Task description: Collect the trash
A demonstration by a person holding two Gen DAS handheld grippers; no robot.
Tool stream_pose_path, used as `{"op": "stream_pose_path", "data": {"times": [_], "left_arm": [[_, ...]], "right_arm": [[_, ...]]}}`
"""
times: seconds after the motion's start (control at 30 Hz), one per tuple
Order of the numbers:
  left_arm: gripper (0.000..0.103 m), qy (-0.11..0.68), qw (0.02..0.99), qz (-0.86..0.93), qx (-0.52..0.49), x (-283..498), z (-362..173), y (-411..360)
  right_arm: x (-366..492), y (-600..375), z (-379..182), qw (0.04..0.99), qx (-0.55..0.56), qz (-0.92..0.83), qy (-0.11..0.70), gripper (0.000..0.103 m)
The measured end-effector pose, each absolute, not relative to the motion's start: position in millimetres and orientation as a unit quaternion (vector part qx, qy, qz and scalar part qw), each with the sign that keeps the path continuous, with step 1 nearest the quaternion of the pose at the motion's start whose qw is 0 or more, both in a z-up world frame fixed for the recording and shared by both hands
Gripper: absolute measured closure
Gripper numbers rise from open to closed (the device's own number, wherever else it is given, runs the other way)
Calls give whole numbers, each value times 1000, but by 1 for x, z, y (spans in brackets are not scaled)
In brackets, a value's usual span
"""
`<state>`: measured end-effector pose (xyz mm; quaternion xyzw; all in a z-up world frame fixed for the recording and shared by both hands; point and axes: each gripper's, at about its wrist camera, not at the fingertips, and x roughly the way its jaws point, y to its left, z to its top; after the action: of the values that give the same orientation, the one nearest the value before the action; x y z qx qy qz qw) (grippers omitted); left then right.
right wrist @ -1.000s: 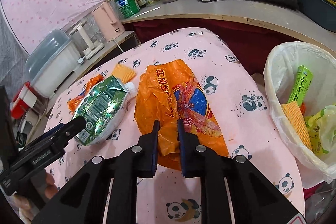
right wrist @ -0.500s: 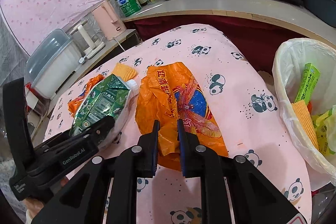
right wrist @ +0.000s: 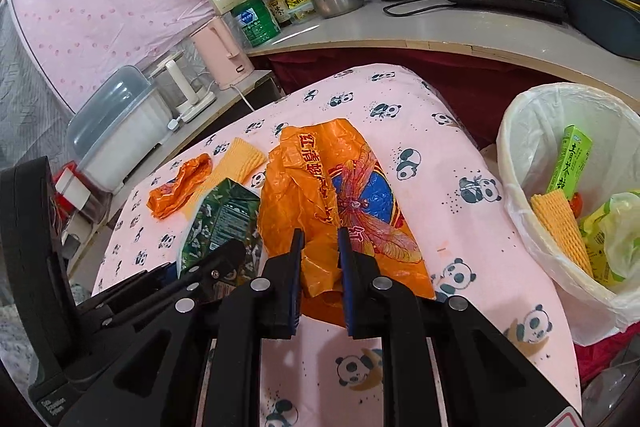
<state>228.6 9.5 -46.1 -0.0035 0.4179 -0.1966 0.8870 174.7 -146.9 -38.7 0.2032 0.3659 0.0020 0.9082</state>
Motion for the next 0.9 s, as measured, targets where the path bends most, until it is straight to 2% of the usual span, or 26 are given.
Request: {"op": "stream_pose_path", "data": {"times": [0.6, 0.67, 0.73, 0.9], "left_arm": [[85, 375, 892, -250, 10, 168, 4, -43], [87, 373, 892, -256, 11, 163, 9, -50], [103, 370, 891, -264, 13, 159, 13, -58], [103, 366, 888, -279, 22, 152, 22, -80]], "right_arm": [[114, -190, 0, 924, 217, -26, 315, 88], [108, -197, 4, 925, 220, -31, 309, 88], [102, -206, 7, 926, 222, -38, 303, 88], [87, -230, 13, 927, 232, -53, 290, 88]]}}
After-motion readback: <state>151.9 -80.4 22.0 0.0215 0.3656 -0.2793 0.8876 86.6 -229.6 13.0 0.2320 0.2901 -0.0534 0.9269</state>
